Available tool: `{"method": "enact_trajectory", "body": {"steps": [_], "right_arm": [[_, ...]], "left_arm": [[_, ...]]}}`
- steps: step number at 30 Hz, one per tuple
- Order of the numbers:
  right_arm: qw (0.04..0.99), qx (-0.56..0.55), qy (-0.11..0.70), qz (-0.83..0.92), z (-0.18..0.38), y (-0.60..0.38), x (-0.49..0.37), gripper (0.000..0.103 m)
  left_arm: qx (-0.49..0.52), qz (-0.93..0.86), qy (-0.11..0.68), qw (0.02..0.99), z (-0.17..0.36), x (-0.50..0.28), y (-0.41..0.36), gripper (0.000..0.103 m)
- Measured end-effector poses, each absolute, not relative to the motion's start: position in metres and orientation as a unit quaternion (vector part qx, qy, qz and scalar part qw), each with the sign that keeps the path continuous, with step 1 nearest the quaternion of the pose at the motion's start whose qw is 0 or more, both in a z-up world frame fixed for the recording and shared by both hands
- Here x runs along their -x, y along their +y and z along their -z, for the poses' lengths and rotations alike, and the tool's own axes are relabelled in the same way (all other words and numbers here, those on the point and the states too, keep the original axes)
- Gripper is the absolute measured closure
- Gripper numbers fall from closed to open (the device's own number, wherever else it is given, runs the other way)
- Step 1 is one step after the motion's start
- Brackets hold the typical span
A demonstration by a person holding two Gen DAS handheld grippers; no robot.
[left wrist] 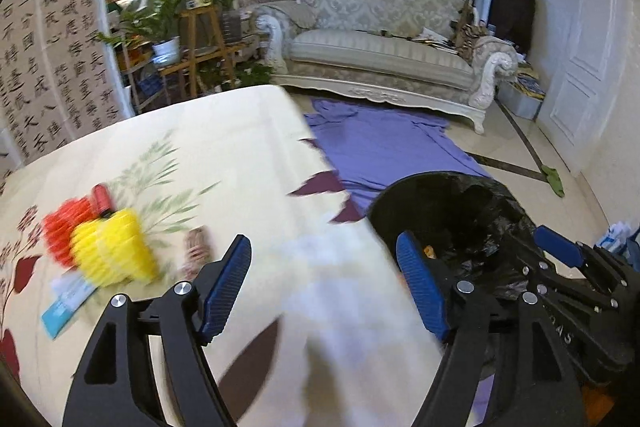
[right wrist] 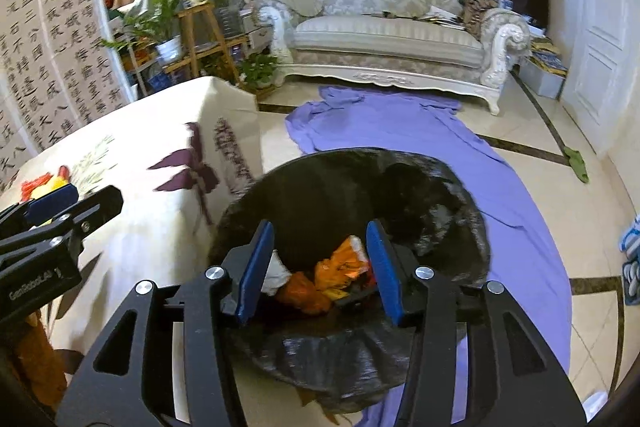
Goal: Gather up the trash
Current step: 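Return to the bed and grasp the blue tube with the left tool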
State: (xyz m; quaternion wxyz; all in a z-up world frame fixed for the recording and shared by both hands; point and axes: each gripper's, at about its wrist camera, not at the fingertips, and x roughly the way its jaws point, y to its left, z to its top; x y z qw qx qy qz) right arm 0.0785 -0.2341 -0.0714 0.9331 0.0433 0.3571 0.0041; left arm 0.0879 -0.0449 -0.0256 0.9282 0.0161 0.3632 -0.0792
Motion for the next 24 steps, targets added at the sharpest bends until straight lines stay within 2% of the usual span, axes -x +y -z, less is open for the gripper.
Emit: {"method": "enact_trajectory", "body": {"steps": [12, 24], "right_arm": [[0.927, -0.005, 0.363, -0.098, 0.067, -0.146, -0.079, 0.054], [0.915, 0.031, 0.371, -0.153, 0.065, -0.086, -0.076, 0.054]], "left_arm": [[0.011, -0.025, 0.368, 0.929, 0.028, -0.056, 0.054, 0.028], [0.039, -0.103, 0.392, 0.913, 0.044, -0.056, 0.135, 0.028]]}}
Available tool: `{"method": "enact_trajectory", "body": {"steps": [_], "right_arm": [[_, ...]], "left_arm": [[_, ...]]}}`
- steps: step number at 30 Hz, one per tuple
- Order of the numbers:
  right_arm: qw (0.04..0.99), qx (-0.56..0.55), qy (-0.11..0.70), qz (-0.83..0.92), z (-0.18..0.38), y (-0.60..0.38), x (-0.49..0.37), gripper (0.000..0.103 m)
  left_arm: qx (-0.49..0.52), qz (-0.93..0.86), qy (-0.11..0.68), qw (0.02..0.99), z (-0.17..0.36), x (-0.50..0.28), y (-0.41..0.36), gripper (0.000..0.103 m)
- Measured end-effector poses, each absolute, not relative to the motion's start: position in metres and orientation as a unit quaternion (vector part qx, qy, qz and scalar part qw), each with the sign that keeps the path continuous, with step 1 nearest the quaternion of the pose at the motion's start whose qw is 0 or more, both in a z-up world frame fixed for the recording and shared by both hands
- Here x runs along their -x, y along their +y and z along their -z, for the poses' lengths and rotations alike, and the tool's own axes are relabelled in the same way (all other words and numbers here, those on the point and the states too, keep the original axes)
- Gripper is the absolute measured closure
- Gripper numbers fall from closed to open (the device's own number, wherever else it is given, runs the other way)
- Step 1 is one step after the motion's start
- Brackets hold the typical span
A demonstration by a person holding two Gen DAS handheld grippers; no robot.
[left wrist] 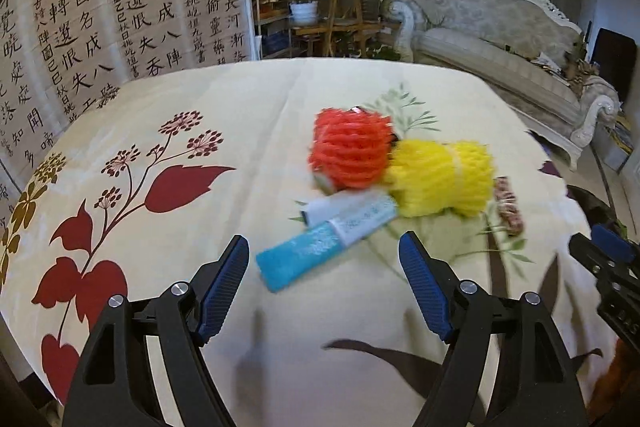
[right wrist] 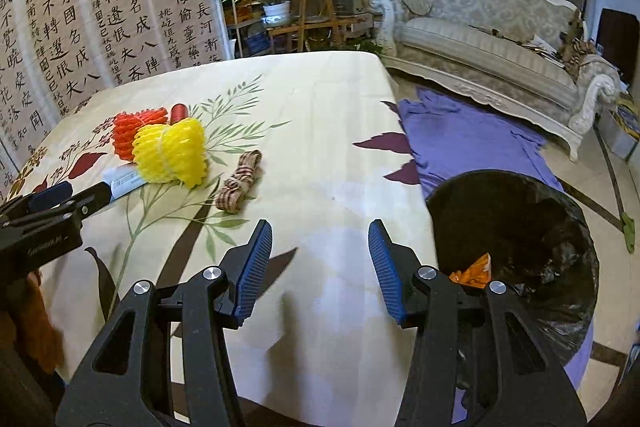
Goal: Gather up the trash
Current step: 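Return to the bed and grasp the blue tube with the left tool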
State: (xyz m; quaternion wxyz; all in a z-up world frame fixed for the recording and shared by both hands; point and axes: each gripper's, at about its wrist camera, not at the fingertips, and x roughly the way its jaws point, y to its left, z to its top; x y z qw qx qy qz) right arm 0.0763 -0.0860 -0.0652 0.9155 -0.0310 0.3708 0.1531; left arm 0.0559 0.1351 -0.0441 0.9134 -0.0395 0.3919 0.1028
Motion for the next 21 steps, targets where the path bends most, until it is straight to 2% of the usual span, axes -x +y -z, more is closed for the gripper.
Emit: {"method": "enact_trajectory", "body": {"steps": [9, 10, 14, 16, 21], "right_arm": [[0.911, 0.040, 0.380, -0.154, 0.068, -0.078, -0.082, 0.053], [0.910, 0.041, 0.382, -0.155, 0.068, -0.077, -0.082, 0.053], [0.908, 0.043, 0.385, -0.157, 0.069, -0.073, -0.086, 0.052], [0.908, 0.045, 0.385, -0.159, 0.069, -0.069, -0.087, 0.045], [0.907, 0.051, 0.386, -0.163, 0.070, -0.064, -0.089, 0.045]], "left_arm": [[0.060, -0.075, 0.435, 0.895, 0.057, -0.072, 0.146, 0.030], [0.059, -0.075, 0.434, 0.896, 0.057, -0.071, 0.146, 0.038], [0.035, -0.076, 0.430, 0.899, 0.058, -0.066, 0.139, 0.060], [0.026, -0.073, 0.428, 0.900, 0.058, -0.064, 0.137, 0.065], [0.022, -0.065, 0.426, 0.902, 0.056, -0.056, 0.133, 0.073]]}}
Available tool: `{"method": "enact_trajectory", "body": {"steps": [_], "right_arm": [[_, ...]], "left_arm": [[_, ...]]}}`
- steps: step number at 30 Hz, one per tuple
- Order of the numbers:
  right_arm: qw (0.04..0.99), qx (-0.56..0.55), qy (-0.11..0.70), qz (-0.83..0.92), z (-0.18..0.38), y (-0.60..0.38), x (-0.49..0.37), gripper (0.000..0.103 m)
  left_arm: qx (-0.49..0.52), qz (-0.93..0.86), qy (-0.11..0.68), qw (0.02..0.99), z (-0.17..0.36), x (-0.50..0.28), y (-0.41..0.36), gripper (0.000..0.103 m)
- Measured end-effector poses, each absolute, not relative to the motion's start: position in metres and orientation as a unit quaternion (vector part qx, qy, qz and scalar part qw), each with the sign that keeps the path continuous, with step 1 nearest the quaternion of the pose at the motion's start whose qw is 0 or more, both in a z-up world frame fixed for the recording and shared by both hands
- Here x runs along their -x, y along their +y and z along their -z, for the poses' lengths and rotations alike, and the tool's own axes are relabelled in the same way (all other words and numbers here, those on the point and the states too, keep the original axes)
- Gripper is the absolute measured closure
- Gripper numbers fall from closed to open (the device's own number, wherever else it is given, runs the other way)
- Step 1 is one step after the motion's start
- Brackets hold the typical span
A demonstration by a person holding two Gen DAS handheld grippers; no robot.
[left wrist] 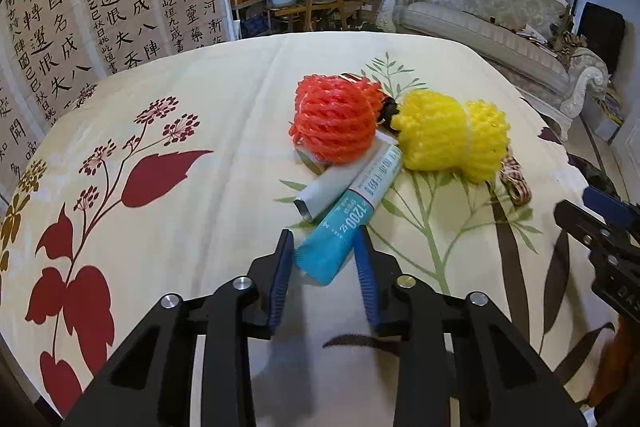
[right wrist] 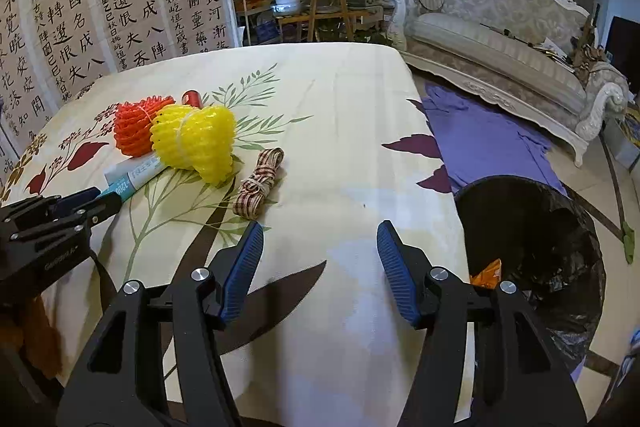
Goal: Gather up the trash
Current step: 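Return to the bed and grasp the blue tube with the left tool, then grasp the checkered ribbon with the right tool while the left tool holds the tube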
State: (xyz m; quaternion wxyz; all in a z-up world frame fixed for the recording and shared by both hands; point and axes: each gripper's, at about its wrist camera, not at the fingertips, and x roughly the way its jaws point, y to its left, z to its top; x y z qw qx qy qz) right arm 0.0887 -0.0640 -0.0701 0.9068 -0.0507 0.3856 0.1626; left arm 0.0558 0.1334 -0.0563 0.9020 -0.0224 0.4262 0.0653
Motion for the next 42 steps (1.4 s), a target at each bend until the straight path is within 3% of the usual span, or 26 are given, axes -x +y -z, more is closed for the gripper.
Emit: {"method": "enact_trajectory", "body": {"steps": [8, 9, 11, 18, 23, 39, 41, 42], "right_arm": [[0.905, 0.052, 0.389, -0.162, 0.071, -0.062, -0.089, 0.045], [0.905, 0.053, 0.389, -0.163, 0.071, -0.061, -0.089, 0.045], [0.905, 0.054, 0.390, -0.163, 0.071, -0.060, -0.089, 0.045], [0.903, 0.051, 0.392, -0.165, 0.072, -0.058, -0.091, 0.045], [0.901, 0.050, 0.396, -0.169, 0.074, -0.056, -0.095, 0.045], [0.892, 0.056, 0.406, -0.190, 0.072, -0.027, -0.110, 0.045], [0.893, 0.061, 0.406, -0.182, 0.072, -0.023, -0.114, 0.048], [0.893, 0.062, 0.408, -0.181, 0.073, -0.022, -0.116, 0.055]], "left_arm": [[0.028, -0.055, 0.428, 0.902, 0.054, -0.043, 0.133, 0.077], [0.031, -0.056, 0.427, 0.902, 0.053, -0.043, 0.134, 0.075], [0.038, -0.061, 0.424, 0.903, 0.052, -0.047, 0.137, 0.057], [0.036, -0.049, 0.432, 0.900, 0.055, -0.065, 0.135, 0.055], [0.018, -0.043, 0.426, 0.904, 0.055, -0.061, 0.128, 0.076], [0.028, -0.049, 0.414, 0.909, 0.052, -0.048, 0.133, 0.080], [0.032, -0.052, 0.412, 0.909, 0.052, -0.047, 0.135, 0.080], [0.034, -0.052, 0.411, 0.909, 0.051, -0.046, 0.136, 0.080]]}}
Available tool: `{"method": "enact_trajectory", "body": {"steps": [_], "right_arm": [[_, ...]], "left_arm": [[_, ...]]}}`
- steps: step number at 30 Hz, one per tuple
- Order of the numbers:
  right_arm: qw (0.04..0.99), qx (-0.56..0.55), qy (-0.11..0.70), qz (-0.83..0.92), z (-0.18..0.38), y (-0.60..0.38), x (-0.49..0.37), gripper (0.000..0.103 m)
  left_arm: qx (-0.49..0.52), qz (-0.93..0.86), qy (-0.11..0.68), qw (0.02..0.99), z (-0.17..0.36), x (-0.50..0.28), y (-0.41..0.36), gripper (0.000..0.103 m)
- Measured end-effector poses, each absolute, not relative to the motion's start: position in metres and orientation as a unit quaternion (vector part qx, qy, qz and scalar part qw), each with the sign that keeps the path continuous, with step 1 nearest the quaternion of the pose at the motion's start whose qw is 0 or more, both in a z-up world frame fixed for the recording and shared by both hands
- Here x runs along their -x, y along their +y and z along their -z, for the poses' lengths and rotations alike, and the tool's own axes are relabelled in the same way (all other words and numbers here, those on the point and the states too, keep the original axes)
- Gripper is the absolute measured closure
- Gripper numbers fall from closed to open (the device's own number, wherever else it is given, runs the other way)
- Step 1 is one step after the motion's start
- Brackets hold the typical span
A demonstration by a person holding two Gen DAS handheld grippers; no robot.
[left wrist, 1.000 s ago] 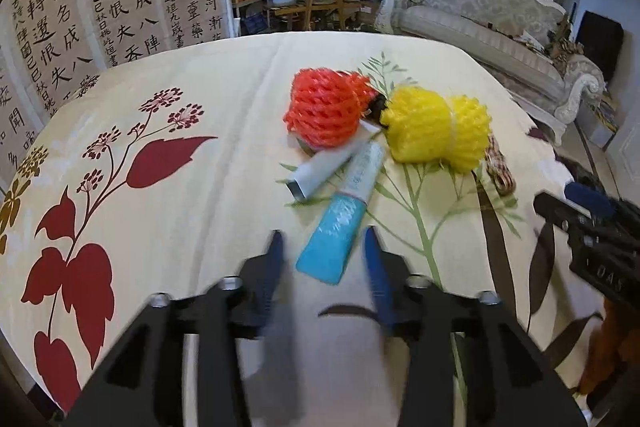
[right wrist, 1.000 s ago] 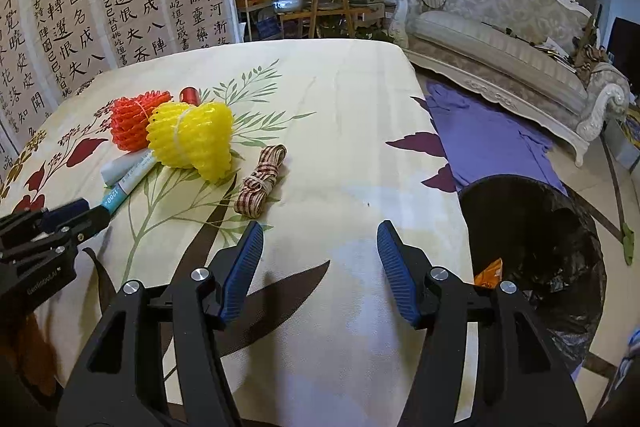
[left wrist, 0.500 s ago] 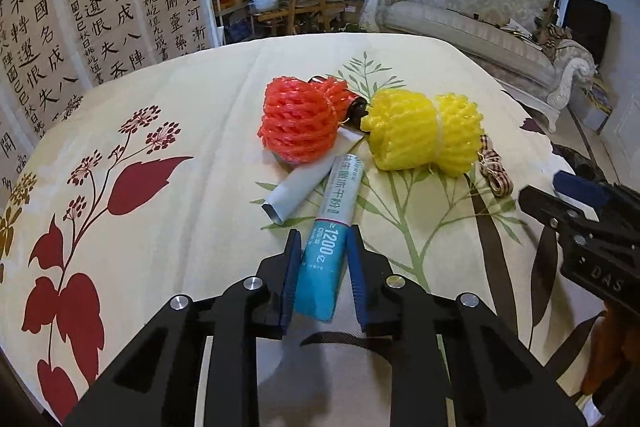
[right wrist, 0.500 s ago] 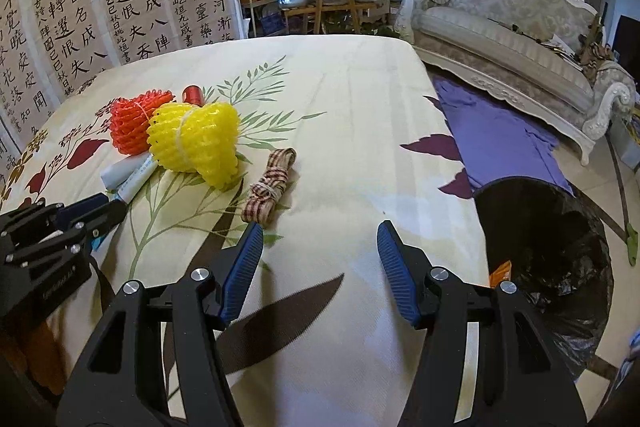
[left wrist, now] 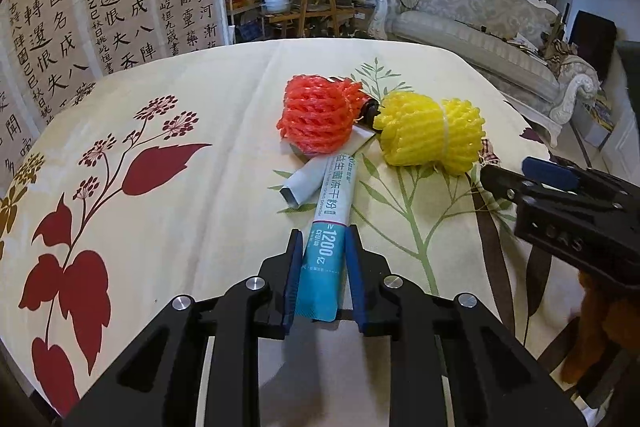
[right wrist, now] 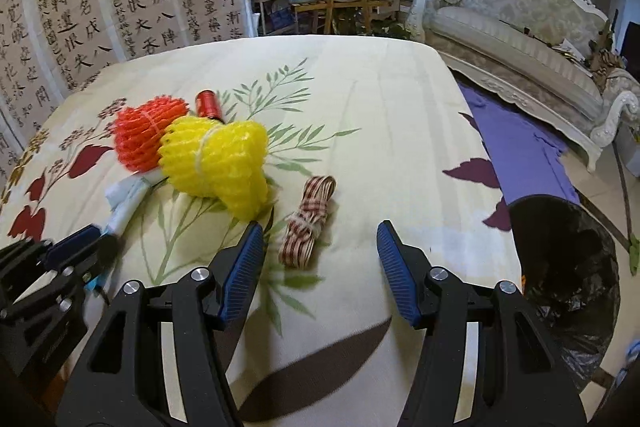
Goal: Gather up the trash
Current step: 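Grasp the checkered ribbon with the right tool while the left tool holds the tube, then carry tube and checkered ribbon over the bin and open both tools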
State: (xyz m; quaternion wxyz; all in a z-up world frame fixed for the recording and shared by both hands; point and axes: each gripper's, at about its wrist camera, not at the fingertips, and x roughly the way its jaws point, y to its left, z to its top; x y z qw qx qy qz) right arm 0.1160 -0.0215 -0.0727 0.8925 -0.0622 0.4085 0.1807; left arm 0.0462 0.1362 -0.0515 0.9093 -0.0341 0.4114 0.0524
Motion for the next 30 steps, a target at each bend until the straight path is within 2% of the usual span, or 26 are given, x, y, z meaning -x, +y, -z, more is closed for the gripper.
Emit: {"method": "enact_trajectory", "body": {"steps": [1, 3, 4, 18, 30], "right_arm": [[0.890, 0.064, 0.414, -0.182, 0.074, -0.020, -0.119, 0.066], [0.888, 0.069, 0.418, -0.178, 0.076, -0.017, -0.120, 0.074], [0.887, 0.068, 0.419, -0.182, 0.076, -0.017, -0.120, 0.085], [0.893, 0.062, 0.409, -0.177, 0.073, -0.037, -0.088, 0.086], [0.914, 0.037, 0.381, -0.134, 0.053, -0.092, -0.061, 0.086]], "left_arm": [[0.035, -0.053, 0.411, 0.909, 0.052, -0.045, 0.136, 0.080], [0.036, -0.052, 0.410, 0.910, 0.052, -0.043, 0.137, 0.080], [0.037, -0.052, 0.409, 0.910, 0.052, -0.042, 0.137, 0.080], [0.038, -0.047, 0.396, 0.916, 0.047, -0.030, 0.132, 0.080], [0.037, -0.004, 0.380, 0.924, 0.036, -0.022, 0.086, 0.080]]}}
